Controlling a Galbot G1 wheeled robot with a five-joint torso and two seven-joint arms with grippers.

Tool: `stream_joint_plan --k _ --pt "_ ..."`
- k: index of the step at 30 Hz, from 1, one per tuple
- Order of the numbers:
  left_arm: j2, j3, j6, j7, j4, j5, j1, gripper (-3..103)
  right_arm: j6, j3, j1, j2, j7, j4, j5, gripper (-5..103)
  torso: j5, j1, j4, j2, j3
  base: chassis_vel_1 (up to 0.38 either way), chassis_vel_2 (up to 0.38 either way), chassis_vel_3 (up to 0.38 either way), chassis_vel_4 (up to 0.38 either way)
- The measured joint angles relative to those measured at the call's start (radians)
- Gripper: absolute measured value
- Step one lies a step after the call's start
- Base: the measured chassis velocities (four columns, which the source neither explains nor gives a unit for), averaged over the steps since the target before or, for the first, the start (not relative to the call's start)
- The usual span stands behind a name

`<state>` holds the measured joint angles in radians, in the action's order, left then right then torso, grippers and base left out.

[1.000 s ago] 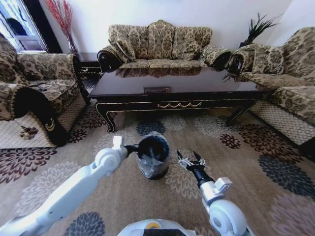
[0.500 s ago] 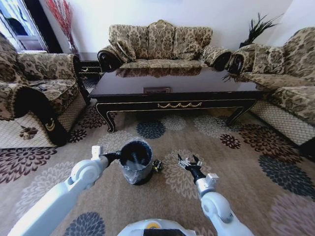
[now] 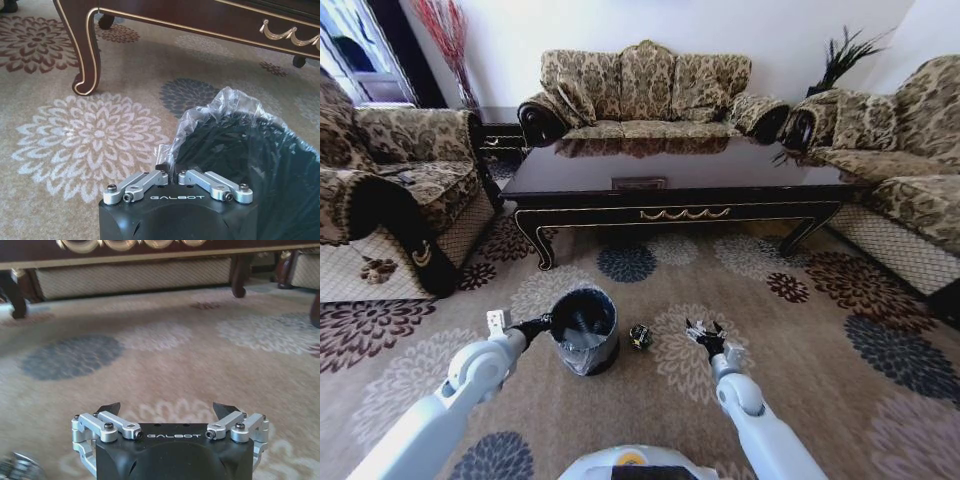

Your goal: Move to the front of the table and pick up the trash from the floor, then place it into the trash bin.

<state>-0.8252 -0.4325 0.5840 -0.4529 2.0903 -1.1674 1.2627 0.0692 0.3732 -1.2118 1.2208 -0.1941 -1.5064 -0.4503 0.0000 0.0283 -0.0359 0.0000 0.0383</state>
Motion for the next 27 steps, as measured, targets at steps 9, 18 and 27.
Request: stream_joint_plan --k 9,18,27 --pt "-0.023 0.022 -0.001 0.006 -0.014 0.011 -0.002 3 -0.014 -0.017 0.105 0.012 -0.002 0.193 0.035 100 -0.0001 0.000 0.0002 0.000 0.000 0.000 0.000 0.000 0.000" --pt "-0.016 0.011 -0.002 0.010 -0.020 0.006 0.003 3 -0.037 -0.059 0.198 0.052 0.015 0.358 0.080 100 0.0000 0.000 0.0002 0.000 0.000 0.000 0.000 0.000 0.000" --pt "-0.020 -0.003 -0.002 0.005 -0.017 -0.012 0.013 3 -0.104 -0.086 0.291 0.069 0.030 0.542 0.105 100 0.0000 0.000 0.0000 0.000 0.000 0.000 0.000 0.000 0.000"
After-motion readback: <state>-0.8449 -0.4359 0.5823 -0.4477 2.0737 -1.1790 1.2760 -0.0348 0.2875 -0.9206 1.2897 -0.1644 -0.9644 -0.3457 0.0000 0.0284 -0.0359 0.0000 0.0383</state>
